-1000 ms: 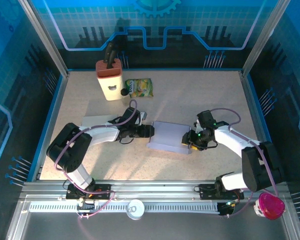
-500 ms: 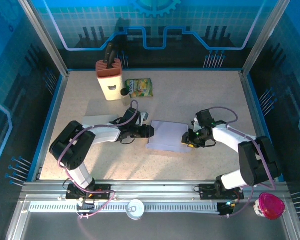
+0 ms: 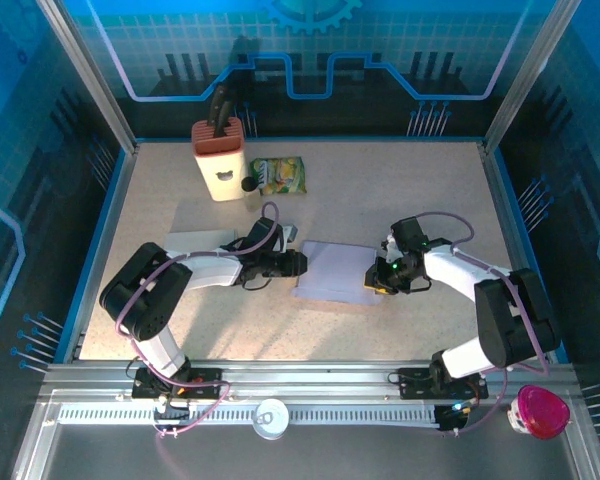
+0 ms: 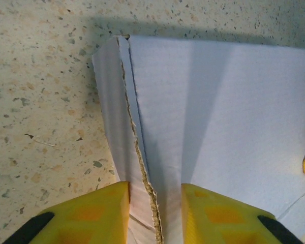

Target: Fold the paper box

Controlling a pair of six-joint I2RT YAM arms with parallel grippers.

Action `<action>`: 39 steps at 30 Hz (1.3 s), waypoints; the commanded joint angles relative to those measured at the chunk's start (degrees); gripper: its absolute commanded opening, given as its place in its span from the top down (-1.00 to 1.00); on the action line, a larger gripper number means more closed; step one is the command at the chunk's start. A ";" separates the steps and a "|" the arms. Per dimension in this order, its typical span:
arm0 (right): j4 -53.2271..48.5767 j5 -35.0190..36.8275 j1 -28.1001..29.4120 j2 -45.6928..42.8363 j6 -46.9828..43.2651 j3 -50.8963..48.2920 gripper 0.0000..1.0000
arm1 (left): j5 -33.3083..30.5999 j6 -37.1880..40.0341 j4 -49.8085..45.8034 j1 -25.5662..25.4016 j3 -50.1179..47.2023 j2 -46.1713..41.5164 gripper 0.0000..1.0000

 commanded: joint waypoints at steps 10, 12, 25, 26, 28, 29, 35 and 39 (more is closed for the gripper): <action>1.23 1.34 -1.56 0.87 -1.39 -0.87 0.02 | 2.12 -3.65 1.18 -2.02 -4.48 -2.04 0.68; 1.80 0.20 -2.57 0.65 -1.43 -0.89 -0.14 | 2.16 -4.09 1.57 -2.06 -4.64 -2.13 0.72; 10.40 -10.68 -7.22 -0.36 -1.91 -2.88 -0.78 | 8.41 -10.48 13.70 1.85 -9.79 -1.24 0.82; 11.14 -12.02 -7.27 -0.26 -1.87 -3.10 -0.80 | 9.53 -11.49 15.71 2.59 -10.52 -0.71 0.82; 11.27 -13.07 -7.18 -0.27 -2.16 -3.25 -0.83 | 11.12 -13.10 18.97 3.66 -11.60 0.09 0.82; 11.16 -13.29 -7.11 -0.41 -2.25 -3.40 -0.84 | 11.86 -13.96 20.60 4.17 -12.13 0.44 0.82; 18.07 -18.07 -6.91 0.10 0.88 -5.64 -0.74 | 14.03 -15.84 23.87 5.29 -12.30 1.65 0.82; 25.68 -21.23 -5.62 0.05 7.54 -6.66 -0.51 | 14.17 -16.05 23.94 5.31 -12.13 1.56 0.81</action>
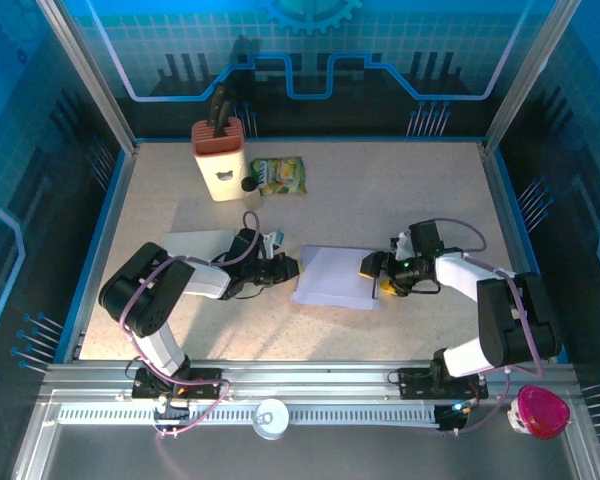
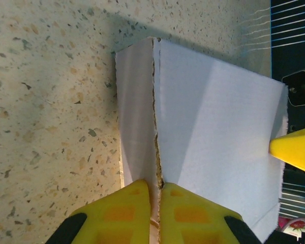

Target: Fold the paper box

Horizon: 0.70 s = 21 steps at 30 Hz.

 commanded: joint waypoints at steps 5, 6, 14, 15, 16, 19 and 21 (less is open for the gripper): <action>20.61 -9.20 1.75 -1.06 13.97 -3.31 -0.25 | 2.05 -1.05 0.31 0.52 -0.08 -0.05 0.78; 21.03 -9.31 1.71 -1.41 14.89 -3.38 -0.21 | 2.10 -1.00 0.03 0.53 0.00 -0.18 0.77; 21.52 -11.22 1.55 -3.04 22.55 -2.30 0.09 | -1.80 4.36 -5.54 0.27 -0.29 -9.95 0.19; 20.41 -11.20 1.53 -3.37 22.86 -1.84 0.10 | -3.30 6.47 -7.74 -0.05 -0.34 -12.35 0.13; 18.89 -11.19 1.31 -3.68 23.24 -1.18 0.12 | -5.58 9.73 -11.47 -0.76 0.05 -15.69 0.05; 14.37 -11.76 0.70 -4.45 24.36 0.44 0.14 | -13.84 22.23 -22.31 -5.79 2.82 -24.30 -0.11; 11.83 -12.76 0.01 -4.68 25.56 1.20 0.17 | -19.62 31.69 -28.19 -10.64 5.04 -27.96 -0.13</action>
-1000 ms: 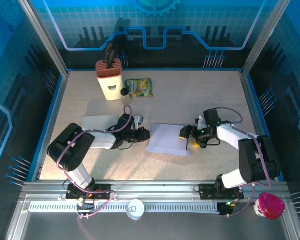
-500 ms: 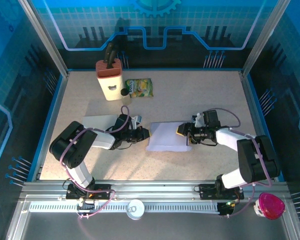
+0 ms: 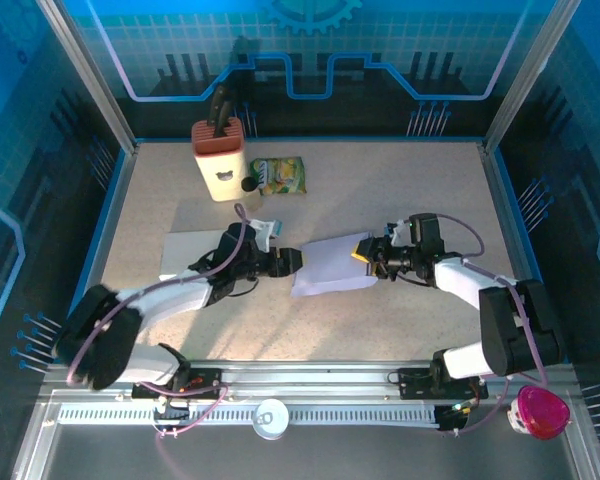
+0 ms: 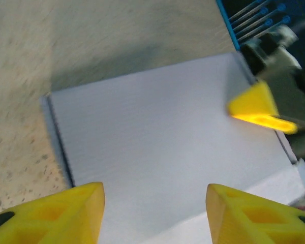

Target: Fold the paper box

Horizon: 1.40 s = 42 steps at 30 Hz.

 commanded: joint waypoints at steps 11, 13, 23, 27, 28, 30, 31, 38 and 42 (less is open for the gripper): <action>-6.18 -10.30 -6.42 -0.36 13.01 0.18 0.31 | -32.34 50.45 -19.93 -25.19 6.74 -6.65 -0.23; -6.05 -11.64 -7.40 -0.03 14.29 -0.20 0.35 | -35.23 54.63 -19.24 -26.53 7.09 -4.68 -0.26; -10.72 -14.90 -9.27 0.09 13.39 -0.01 0.38 | -46.02 63.75 -9.43 -26.91 8.22 4.64 -0.61; -12.41 -15.17 -9.88 0.25 12.44 -0.04 0.40 | -46.78 64.33 -6.82 -26.99 7.05 4.48 -0.63; -11.76 -15.43 -9.84 0.35 12.84 -0.29 0.41 | -46.59 64.39 -6.68 -27.00 6.91 4.60 -0.62; -11.35 -15.77 -9.85 0.61 13.19 -0.55 0.41 | -46.42 64.75 -6.52 -26.91 7.14 5.50 -0.62; -11.12 -15.99 -9.84 0.69 13.50 -0.64 0.41 | -46.46 64.90 -6.12 -26.88 7.29 6.19 -0.62; -7.15 -17.81 -9.85 0.84 17.79 -2.92 0.41 | -44.83 64.95 -6.23 -26.55 8.83 8.99 -0.44; -5.31 -18.92 -9.90 1.44 19.56 -4.02 0.42 | -44.30 64.79 -5.87 -26.20 9.33 9.84 -0.14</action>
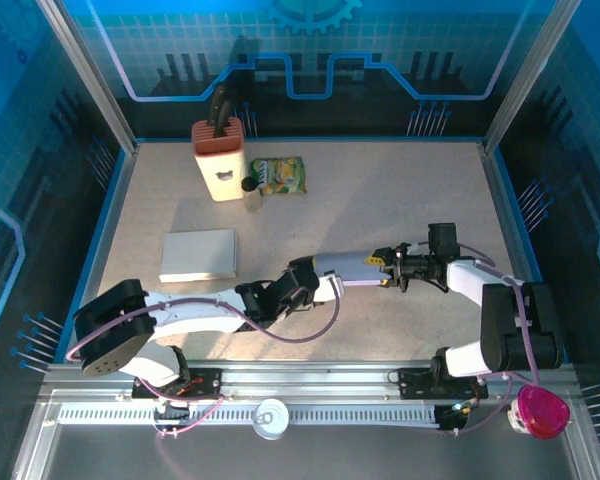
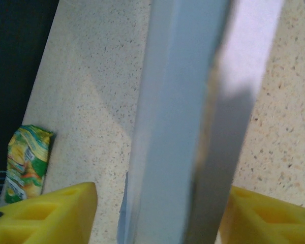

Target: Fold the paper box

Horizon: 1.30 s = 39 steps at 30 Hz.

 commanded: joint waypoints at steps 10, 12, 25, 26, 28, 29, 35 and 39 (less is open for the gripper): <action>4.93 -3.86 -1.10 1.14 5.35 -1.67 0.33 | 4.46 -1.48 -3.29 0.65 3.90 0.82 0.22; 5.37 -3.92 -1.39 1.14 5.48 -1.67 0.27 | 5.67 -2.18 -5.10 0.81 4.45 0.42 0.26; -14.82 2.29 -12.31 -14.44 -8.02 2.95 -0.37 | 14.74 -13.32 -27.79 2.92 13.62 0.16 0.30; -17.63 3.76 -13.76 -16.42 -9.84 3.39 -0.37 | 15.91 -14.87 -30.28 3.35 14.69 0.56 0.29; -24.11 8.49 -15.42 -21.58 -13.88 4.32 -0.38 | 17.92 -18.56 -35.95 4.06 17.30 1.80 0.32; -26.14 10.93 -15.38 -24.13 -15.20 4.54 -0.38 | 18.97 -19.72 -38.05 4.40 18.31 2.40 0.34; -33.02 28.50 -8.10 -45.24 -13.04 1.11 -0.36 | 22.79 -24.32 -49.60 5.23 23.80 6.55 0.41; -32.11 40.06 5.15 -52.93 -5.53 -1.72 -0.35 | 23.80 -24.42 -55.27 5.66 28.14 9.31 0.41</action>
